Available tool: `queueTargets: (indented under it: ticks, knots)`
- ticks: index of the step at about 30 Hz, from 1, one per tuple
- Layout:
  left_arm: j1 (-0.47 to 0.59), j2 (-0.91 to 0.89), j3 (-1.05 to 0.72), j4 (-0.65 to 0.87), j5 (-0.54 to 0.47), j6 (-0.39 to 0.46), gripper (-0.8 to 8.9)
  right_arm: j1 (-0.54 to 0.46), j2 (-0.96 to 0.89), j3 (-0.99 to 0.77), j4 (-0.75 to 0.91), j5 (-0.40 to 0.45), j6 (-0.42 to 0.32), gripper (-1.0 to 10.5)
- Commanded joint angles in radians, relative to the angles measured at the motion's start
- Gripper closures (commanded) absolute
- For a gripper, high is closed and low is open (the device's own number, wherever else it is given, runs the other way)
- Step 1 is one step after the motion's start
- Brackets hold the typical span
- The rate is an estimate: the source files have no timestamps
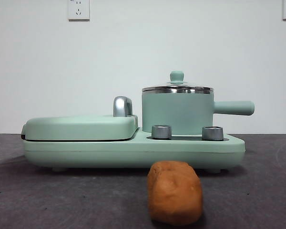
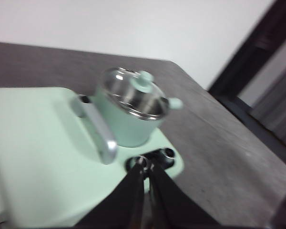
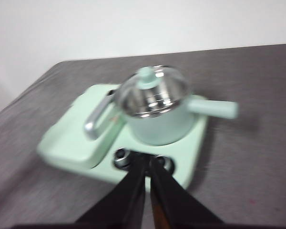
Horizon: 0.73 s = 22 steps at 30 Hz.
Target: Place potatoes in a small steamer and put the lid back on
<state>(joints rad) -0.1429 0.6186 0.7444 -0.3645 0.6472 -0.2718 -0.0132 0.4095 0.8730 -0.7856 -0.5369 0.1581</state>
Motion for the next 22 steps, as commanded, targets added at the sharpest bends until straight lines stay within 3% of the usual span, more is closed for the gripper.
queueTargets:
  ticks: [1,9,11,12,16,19,22]
  knots:
    - [-0.012,0.04,0.043,0.005,0.034,0.026,7.98,0.003,0.023,0.023,-0.004,-0.076,-0.047,9.3]
    - [-0.022,0.099,0.051,0.02,0.034,0.027,7.91,0.002,0.027,0.023,-0.003,-0.084,-0.073,9.3]
    - [-0.022,0.107,0.051,0.021,0.034,0.021,7.53,0.002,0.027,0.023,-0.003,-0.07,-0.071,9.3]
    - [-0.022,0.109,0.051,0.022,0.033,0.008,6.83,0.002,0.027,0.023,-0.004,-0.061,-0.068,9.1]
    - [-0.022,0.13,0.051,0.026,0.034,-0.034,3.63,0.002,0.027,0.023,-0.005,-0.061,-0.068,6.6]
    - [-0.025,0.148,0.052,0.048,0.034,-0.037,3.45,0.002,0.027,0.023,-0.005,-0.061,-0.068,5.3]
    - [-0.048,0.182,0.076,0.049,0.034,-0.037,3.45,0.002,0.027,0.023,-0.006,-0.062,-0.068,4.9]
